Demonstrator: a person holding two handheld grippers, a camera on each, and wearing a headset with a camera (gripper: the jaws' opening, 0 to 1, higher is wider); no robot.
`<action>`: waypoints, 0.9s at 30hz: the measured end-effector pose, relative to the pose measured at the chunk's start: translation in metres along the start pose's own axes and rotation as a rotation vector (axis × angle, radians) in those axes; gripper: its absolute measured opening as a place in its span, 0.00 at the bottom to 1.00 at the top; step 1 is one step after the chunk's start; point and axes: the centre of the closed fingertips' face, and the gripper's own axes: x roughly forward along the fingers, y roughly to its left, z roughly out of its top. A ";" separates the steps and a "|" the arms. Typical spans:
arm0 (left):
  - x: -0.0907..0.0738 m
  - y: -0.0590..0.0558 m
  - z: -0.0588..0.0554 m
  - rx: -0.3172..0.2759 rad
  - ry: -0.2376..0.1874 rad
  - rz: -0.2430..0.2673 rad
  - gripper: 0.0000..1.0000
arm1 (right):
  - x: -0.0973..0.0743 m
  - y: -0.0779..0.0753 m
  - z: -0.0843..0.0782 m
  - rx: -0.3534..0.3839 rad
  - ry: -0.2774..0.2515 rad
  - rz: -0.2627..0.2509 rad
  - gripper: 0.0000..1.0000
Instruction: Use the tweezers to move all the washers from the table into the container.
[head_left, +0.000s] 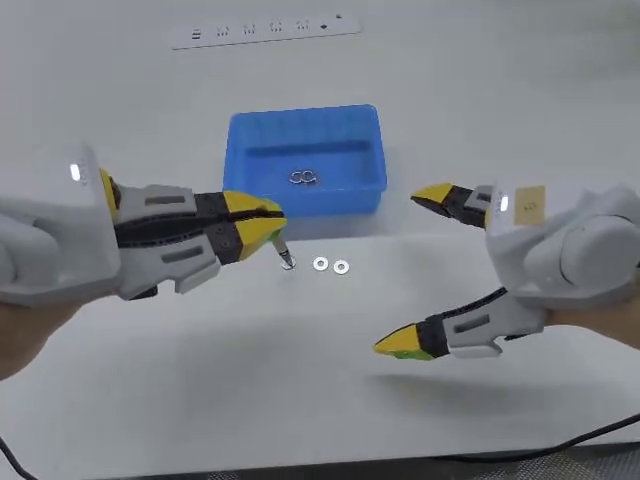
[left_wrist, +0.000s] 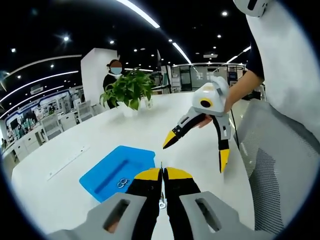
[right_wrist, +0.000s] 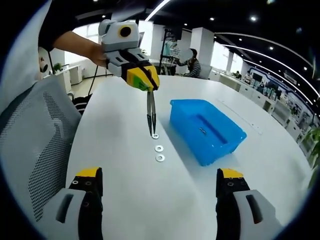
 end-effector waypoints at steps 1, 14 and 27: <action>0.000 0.000 -0.001 0.000 0.003 0.000 0.05 | 0.000 0.000 0.000 0.010 0.000 -0.002 0.94; 0.003 -0.002 -0.008 0.028 0.027 -0.010 0.05 | 0.004 0.008 -0.002 0.038 -0.002 0.013 0.93; 0.005 -0.001 -0.009 0.022 0.028 -0.010 0.05 | 0.007 0.017 -0.003 0.052 -0.002 0.035 0.91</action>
